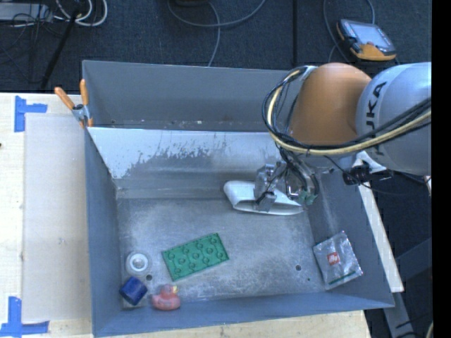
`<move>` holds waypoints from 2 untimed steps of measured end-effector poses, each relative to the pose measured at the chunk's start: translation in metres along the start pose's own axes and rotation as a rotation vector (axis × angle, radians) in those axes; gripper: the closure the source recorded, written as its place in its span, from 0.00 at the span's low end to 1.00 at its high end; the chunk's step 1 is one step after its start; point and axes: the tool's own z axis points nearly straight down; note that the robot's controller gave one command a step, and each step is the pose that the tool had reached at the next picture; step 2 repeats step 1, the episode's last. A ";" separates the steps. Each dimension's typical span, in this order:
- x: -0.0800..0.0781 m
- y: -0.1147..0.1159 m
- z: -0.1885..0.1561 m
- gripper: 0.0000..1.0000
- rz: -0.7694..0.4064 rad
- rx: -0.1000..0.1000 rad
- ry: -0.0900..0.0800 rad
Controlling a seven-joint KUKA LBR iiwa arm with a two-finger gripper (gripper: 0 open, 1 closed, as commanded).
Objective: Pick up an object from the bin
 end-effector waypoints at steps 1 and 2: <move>0.000 0.000 -0.007 1.00 -0.001 0.000 0.002; 0.000 0.000 -0.007 1.00 -0.001 0.000 0.002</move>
Offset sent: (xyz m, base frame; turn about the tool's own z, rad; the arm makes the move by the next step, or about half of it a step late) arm 0.0001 -0.0002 0.0074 0.0000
